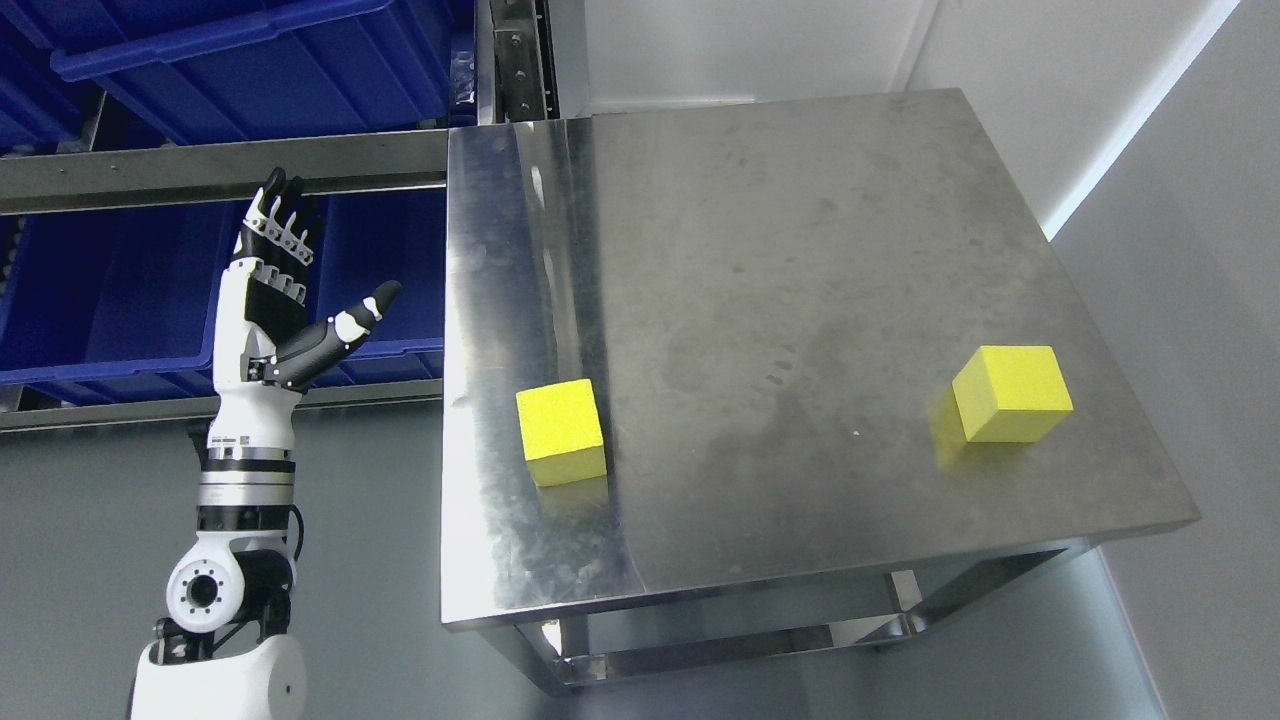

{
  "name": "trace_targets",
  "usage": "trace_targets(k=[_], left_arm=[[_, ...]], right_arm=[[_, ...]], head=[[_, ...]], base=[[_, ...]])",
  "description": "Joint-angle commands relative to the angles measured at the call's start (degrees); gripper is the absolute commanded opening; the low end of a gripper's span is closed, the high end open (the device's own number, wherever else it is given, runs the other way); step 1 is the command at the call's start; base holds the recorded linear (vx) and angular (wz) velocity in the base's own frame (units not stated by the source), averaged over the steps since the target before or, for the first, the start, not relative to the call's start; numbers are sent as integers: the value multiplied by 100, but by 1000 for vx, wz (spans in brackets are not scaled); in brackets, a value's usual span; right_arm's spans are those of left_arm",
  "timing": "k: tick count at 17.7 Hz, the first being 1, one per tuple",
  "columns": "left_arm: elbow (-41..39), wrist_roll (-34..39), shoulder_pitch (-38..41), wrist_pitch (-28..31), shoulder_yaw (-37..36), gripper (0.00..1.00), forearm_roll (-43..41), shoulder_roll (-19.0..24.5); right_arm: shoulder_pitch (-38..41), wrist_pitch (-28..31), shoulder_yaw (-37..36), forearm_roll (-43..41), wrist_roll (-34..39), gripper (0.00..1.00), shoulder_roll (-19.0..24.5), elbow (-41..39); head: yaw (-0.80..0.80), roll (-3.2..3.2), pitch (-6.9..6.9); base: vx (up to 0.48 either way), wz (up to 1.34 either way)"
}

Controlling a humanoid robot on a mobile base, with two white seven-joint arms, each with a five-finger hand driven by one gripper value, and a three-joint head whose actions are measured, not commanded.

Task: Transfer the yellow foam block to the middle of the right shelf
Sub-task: 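Lower the raised left hand toward the nearer yellow foam cube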

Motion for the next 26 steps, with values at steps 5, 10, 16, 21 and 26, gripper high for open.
trace_targets(k=[5, 10, 16, 21, 26], left_arm=[[1, -10, -29, -4, -43, 100, 0, 159], [-16, -868, -170, -355, -34, 100, 0, 439], [-16, -2591, -460, -600, -25, 100, 9, 1686], [-16, -4050, -390, -848, -366, 100, 26, 2084], [115, -4123, -767, -94, -1421, 98, -53, 2075]], right_arm=[[-18, -1, 0, 0, 2, 100, -100, -100], [-18, -1, 0, 0, 2, 100, -100, -100], [-9, -1, 0, 0, 2, 100, -100, -100], [-17, -1, 0, 0, 2, 100, -100, -100], [-18, -2, 0, 0, 2, 100, -100, -100]], head=[[0, 0, 0], [0, 0, 0], [0, 0, 0], [0, 0, 0], [0, 0, 0]], base=[[0, 0], [0, 0], [0, 0], [0, 0], [0, 0]])
